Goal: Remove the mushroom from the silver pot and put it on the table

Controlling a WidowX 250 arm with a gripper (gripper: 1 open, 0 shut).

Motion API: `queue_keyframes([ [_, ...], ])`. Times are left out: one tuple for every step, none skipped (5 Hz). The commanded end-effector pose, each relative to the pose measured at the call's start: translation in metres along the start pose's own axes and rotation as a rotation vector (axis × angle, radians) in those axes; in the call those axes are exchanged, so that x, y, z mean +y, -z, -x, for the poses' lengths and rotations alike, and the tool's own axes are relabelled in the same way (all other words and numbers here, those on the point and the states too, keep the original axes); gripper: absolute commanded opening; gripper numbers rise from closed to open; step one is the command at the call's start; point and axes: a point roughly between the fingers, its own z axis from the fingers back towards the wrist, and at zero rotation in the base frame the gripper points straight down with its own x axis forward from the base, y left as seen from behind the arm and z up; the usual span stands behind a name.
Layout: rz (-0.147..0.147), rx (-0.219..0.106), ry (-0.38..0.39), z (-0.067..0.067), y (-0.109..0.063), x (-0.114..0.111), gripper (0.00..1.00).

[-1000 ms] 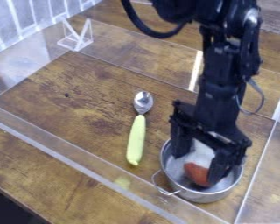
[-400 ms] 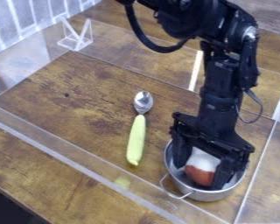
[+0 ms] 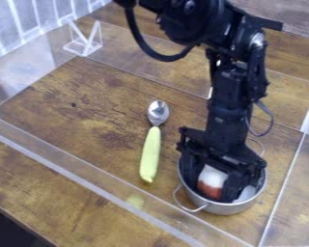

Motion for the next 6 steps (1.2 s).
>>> queue_keyframes([
  [0.002,-0.037,-0.009,0.010,-0.014,0.012,0.00],
  [-0.011,-0.062,0.007,0.017,-0.032,0.017,0.00],
  [-0.020,-0.095,-0.036,0.023,-0.061,0.020,0.00],
  [-0.029,-0.146,-0.112,0.029,-0.105,0.036,0.00],
  [-0.029,-0.180,-0.213,0.033,-0.135,0.069,0.00],
  [-0.040,-0.174,-0.263,0.033,-0.122,0.101,0.00],
])
